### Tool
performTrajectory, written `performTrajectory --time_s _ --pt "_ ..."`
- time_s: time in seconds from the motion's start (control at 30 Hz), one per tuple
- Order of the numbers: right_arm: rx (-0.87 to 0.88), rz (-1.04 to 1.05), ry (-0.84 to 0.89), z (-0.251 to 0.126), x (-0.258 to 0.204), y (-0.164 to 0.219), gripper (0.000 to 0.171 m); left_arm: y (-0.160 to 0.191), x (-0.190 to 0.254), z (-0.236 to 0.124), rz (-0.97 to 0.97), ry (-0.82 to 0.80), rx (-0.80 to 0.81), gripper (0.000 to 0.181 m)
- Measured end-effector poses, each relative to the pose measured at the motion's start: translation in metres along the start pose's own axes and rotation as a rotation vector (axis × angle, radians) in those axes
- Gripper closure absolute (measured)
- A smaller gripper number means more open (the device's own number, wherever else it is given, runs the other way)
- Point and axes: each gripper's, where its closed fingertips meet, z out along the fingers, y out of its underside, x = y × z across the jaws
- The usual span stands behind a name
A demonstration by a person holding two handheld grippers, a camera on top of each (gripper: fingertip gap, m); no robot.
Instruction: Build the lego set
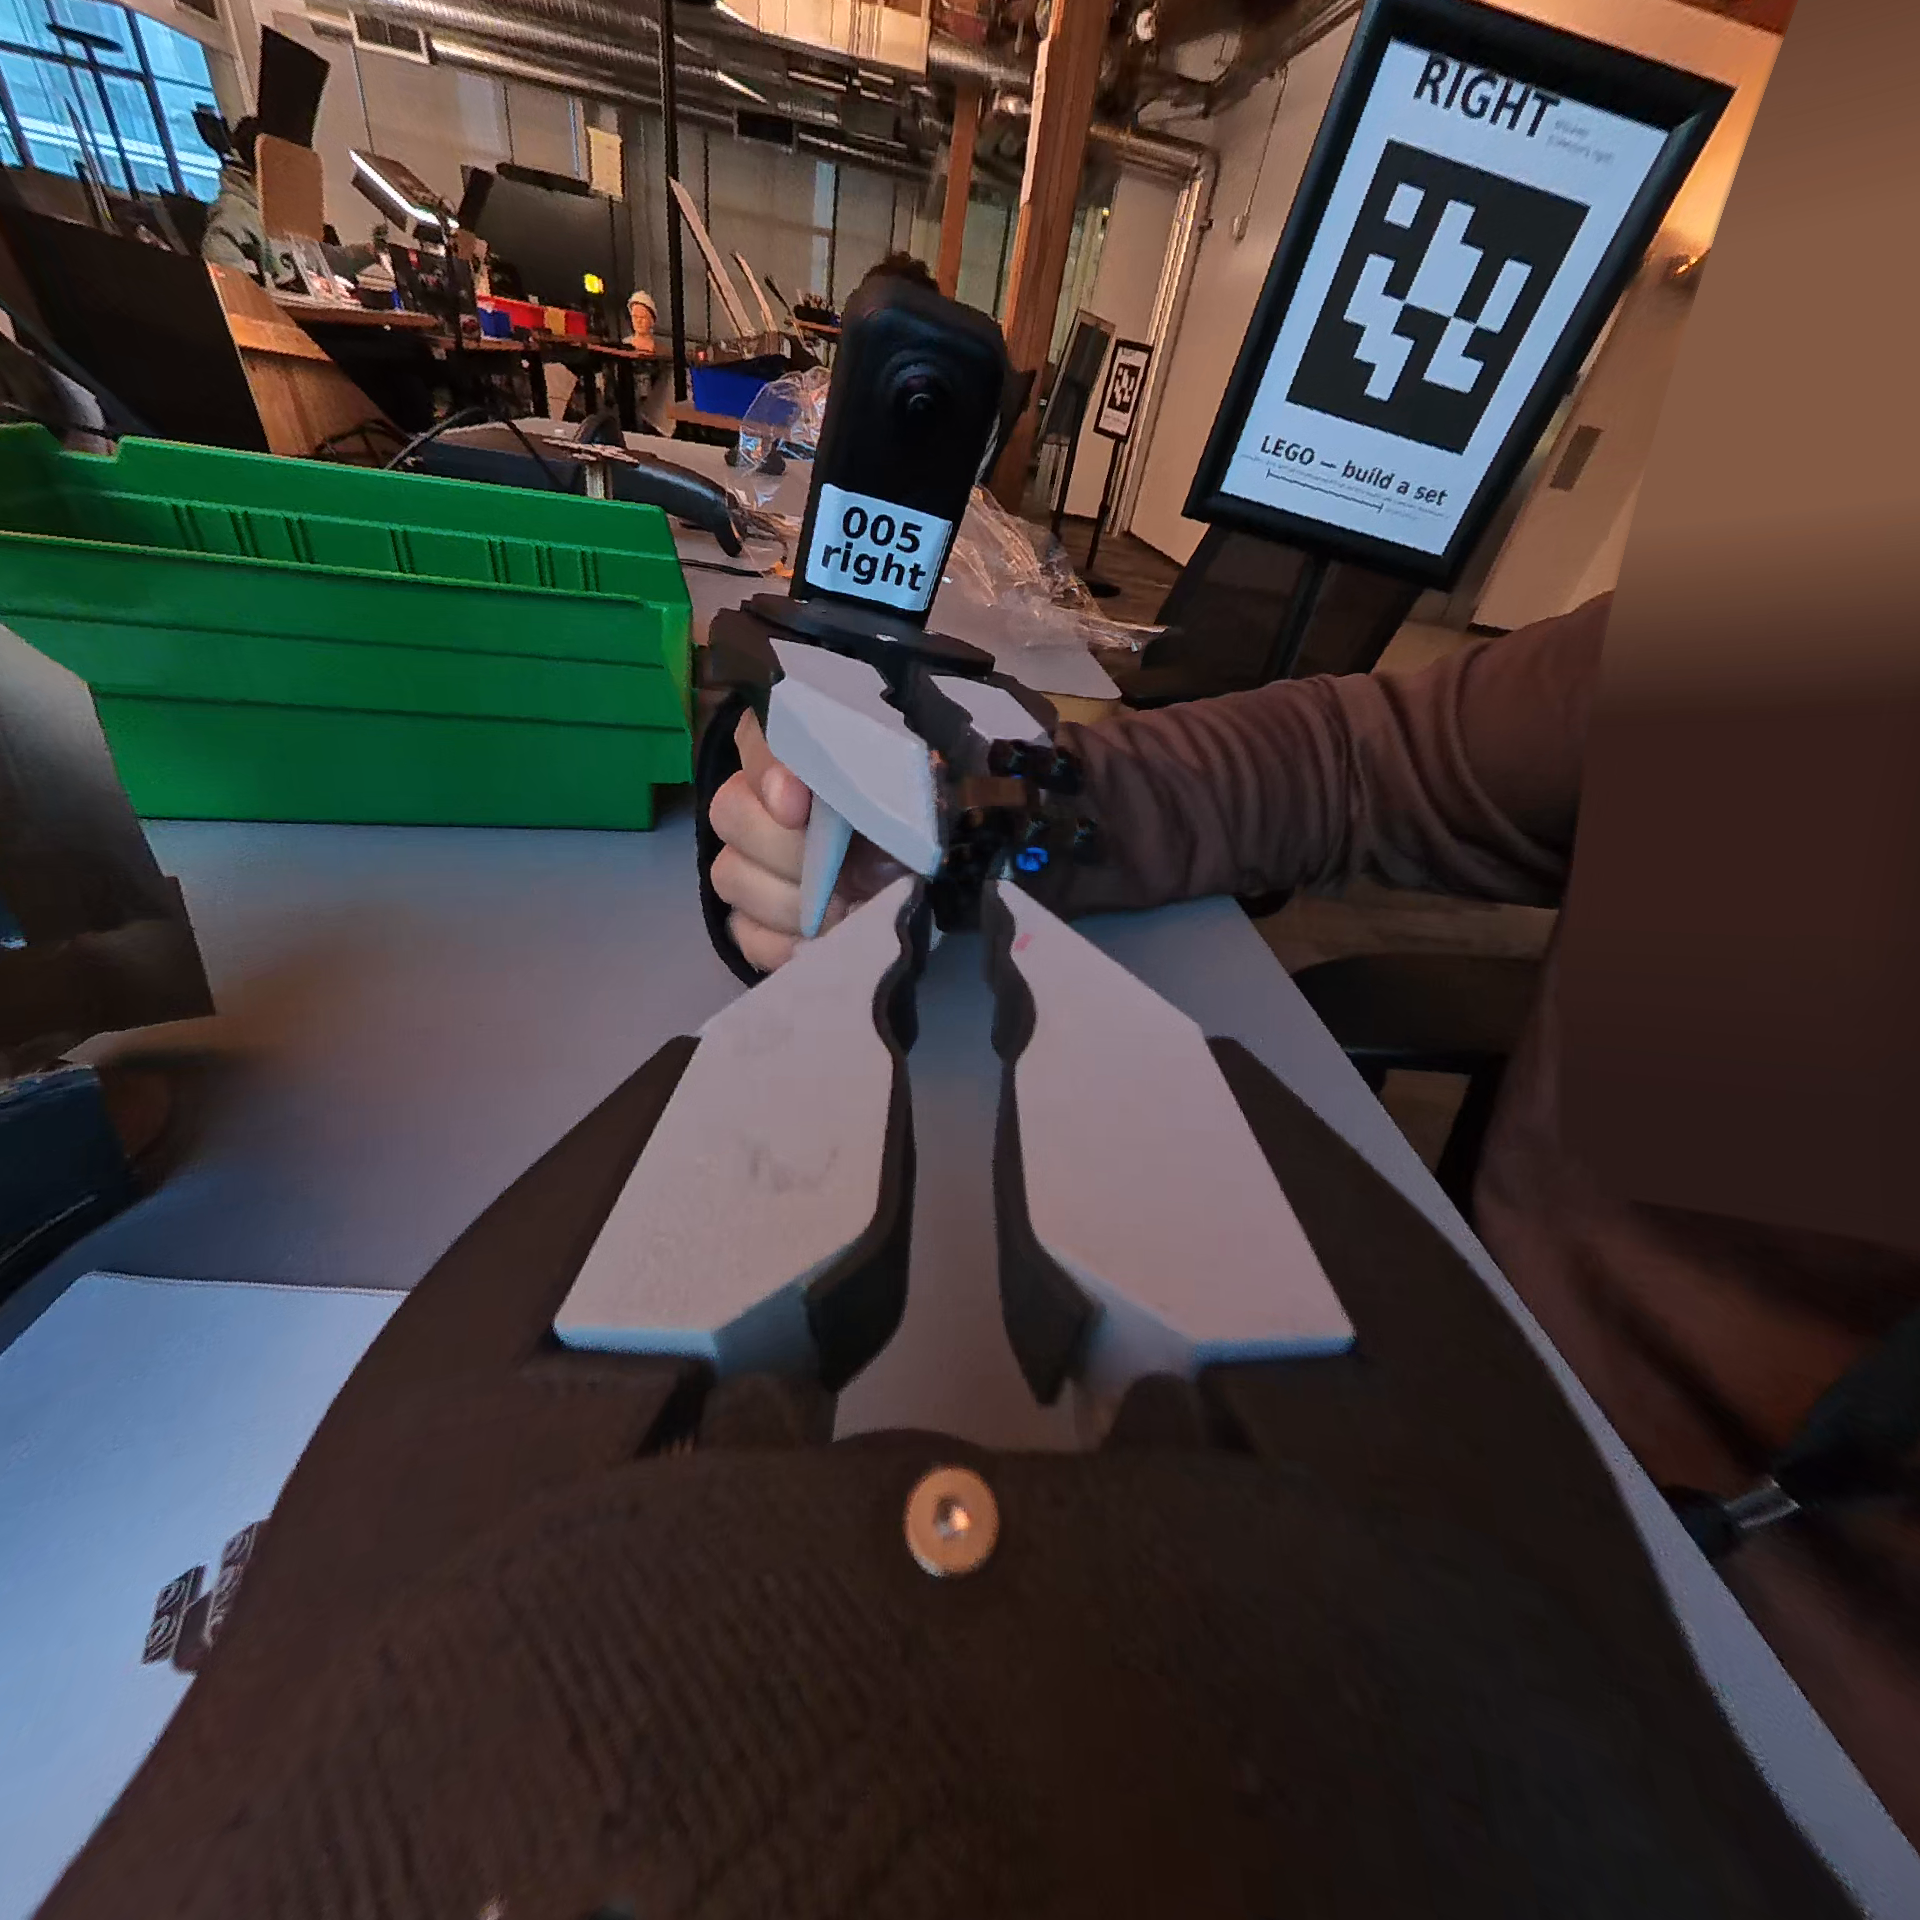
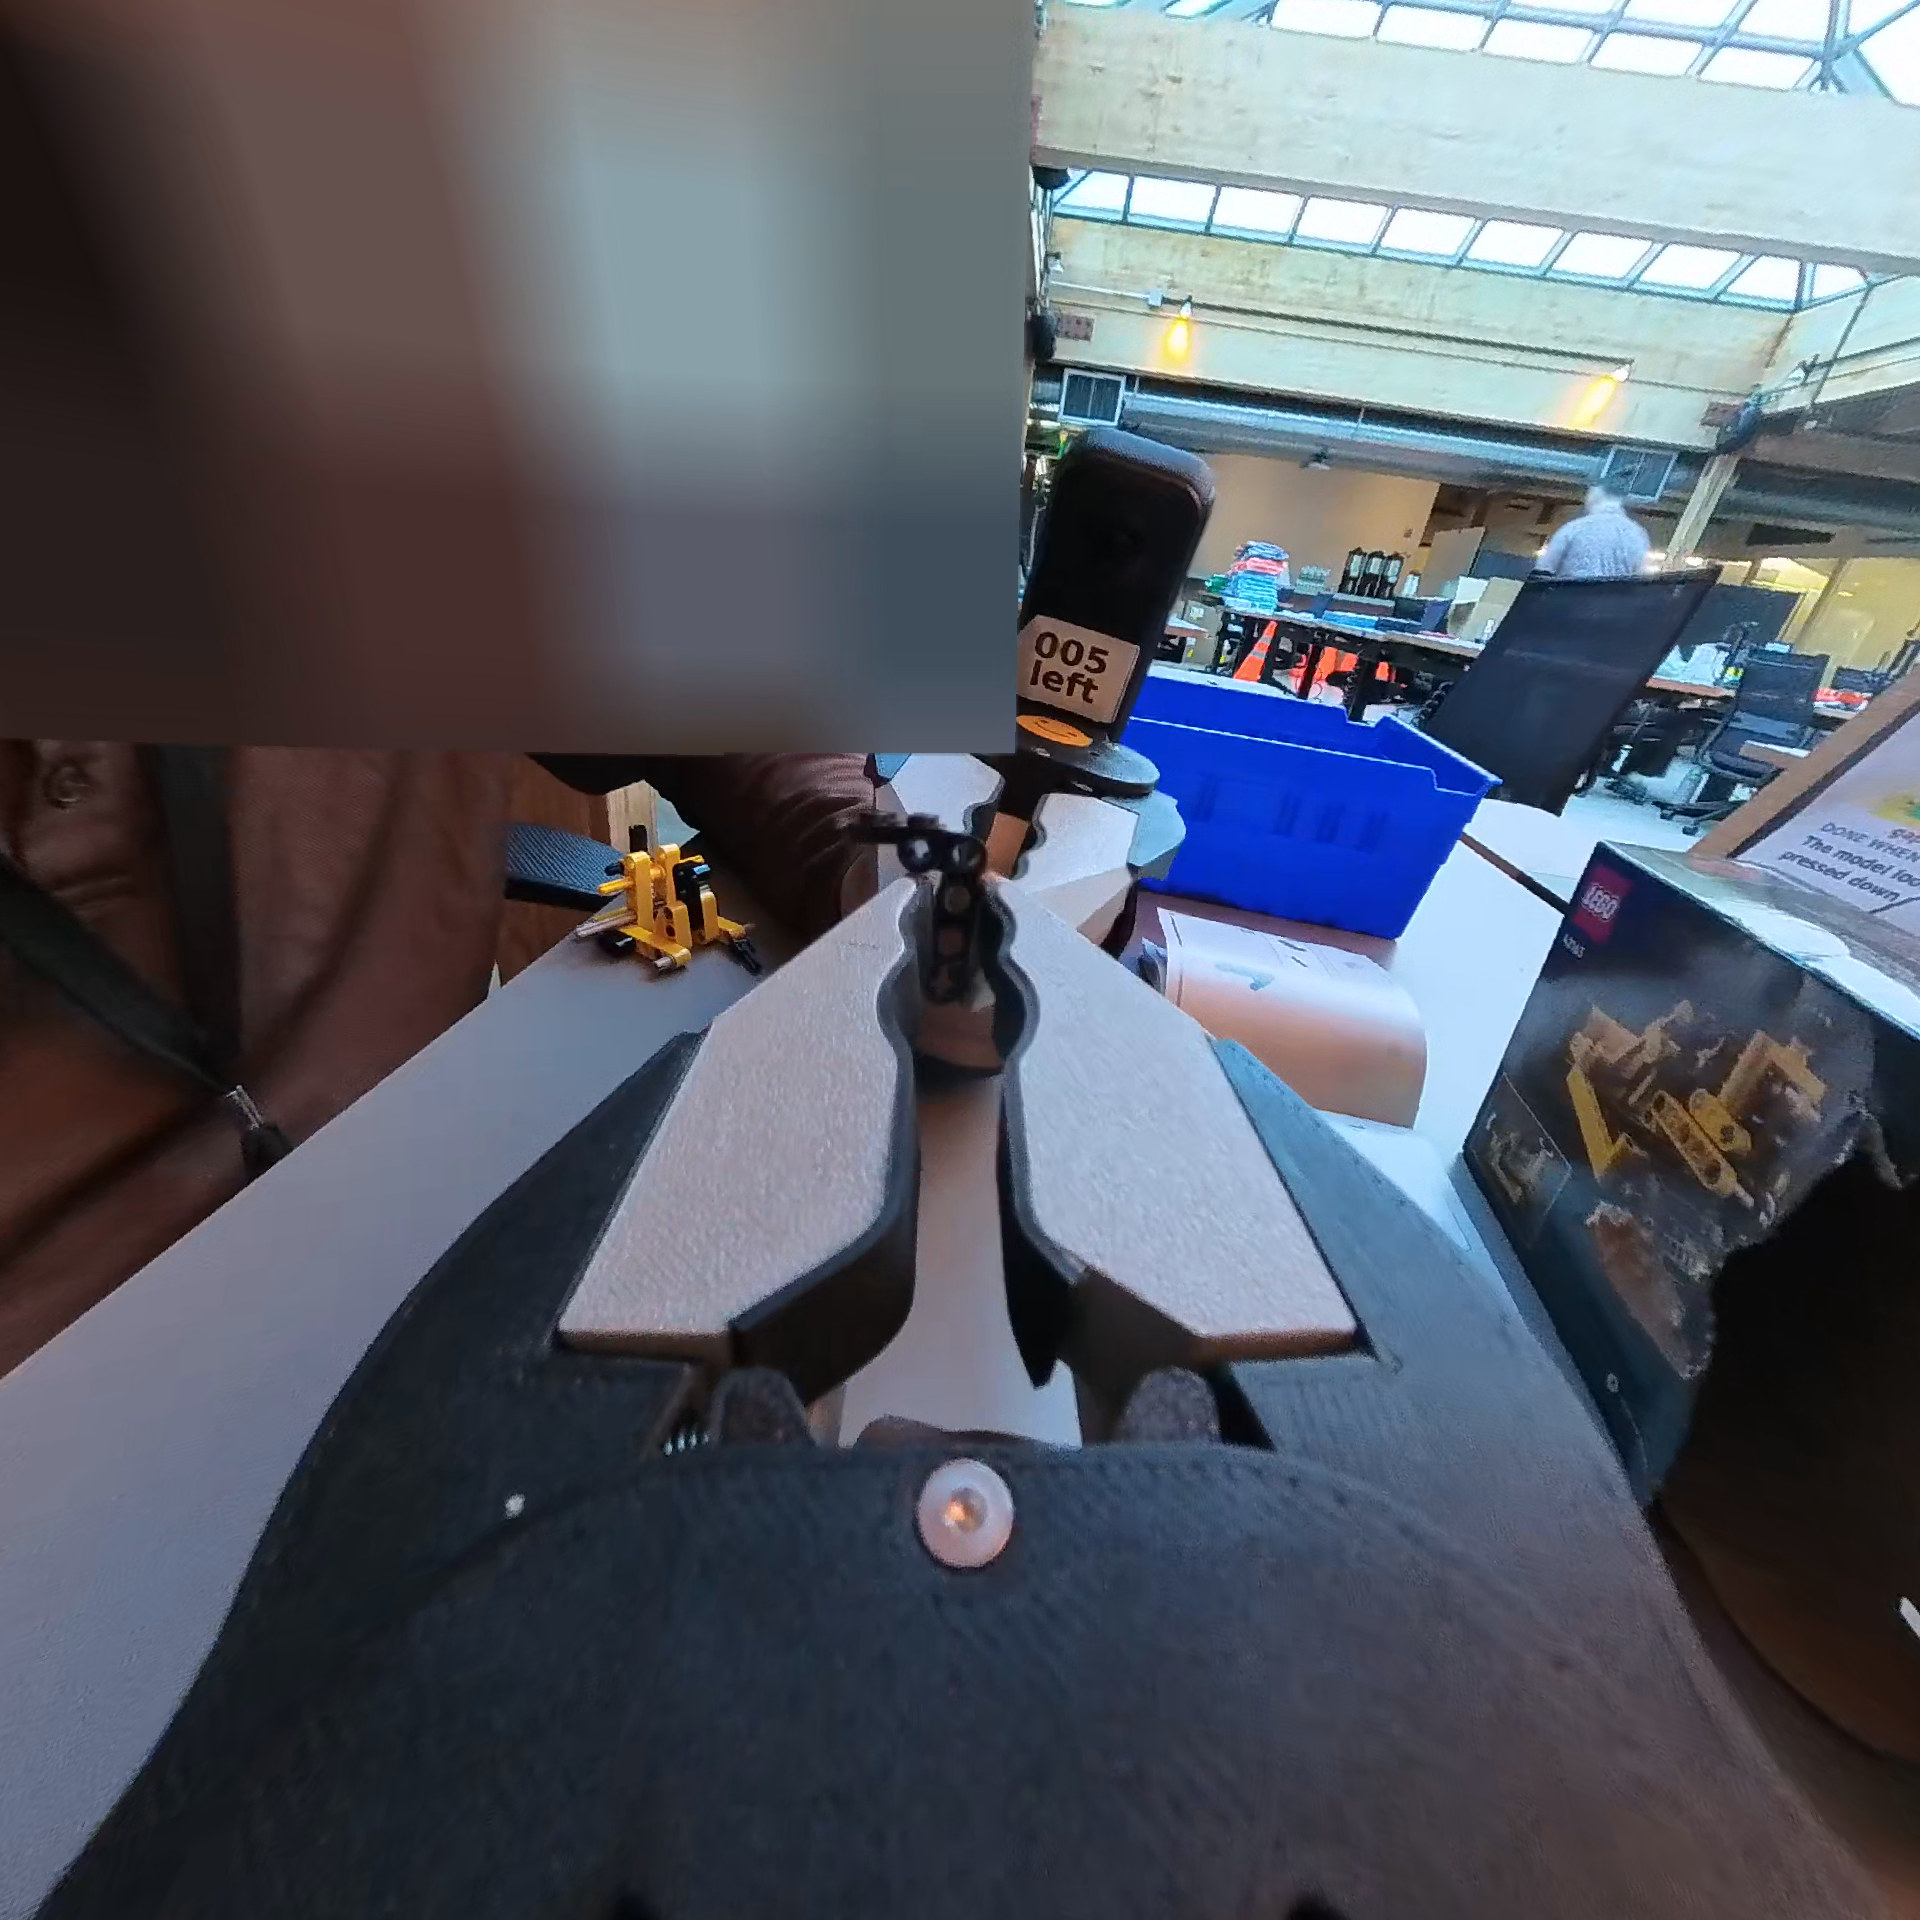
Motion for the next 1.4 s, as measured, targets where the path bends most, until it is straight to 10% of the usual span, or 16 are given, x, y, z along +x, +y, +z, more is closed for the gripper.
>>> performTrajectory --time_s 0.3,0.97,1.1,1.4 --pt "-0.129 -0.06 0.034 -0.012 0.005 0.012 0.146 0.014 -0.03 -0.009 0.199 -0.204 -0.127 0.177" --pt "-0.245 -0.186 0.121 -0.013 0.014 0.023 0.159 0.023 -0.04 -0.01 0.277 -0.272 -0.206 0.176" --pt "-0.254 -0.206 0.154 -0.017 0.019 0.023 0.159 0.021 -0.043 -0.016 0.22 -0.262 -0.186 0.148" --pt "-0.296 -0.248 0.186 -0.021 0.025 0.029 0.158 0.019 -0.029 -0.019 0.326 -0.21 -0.163 0.162"
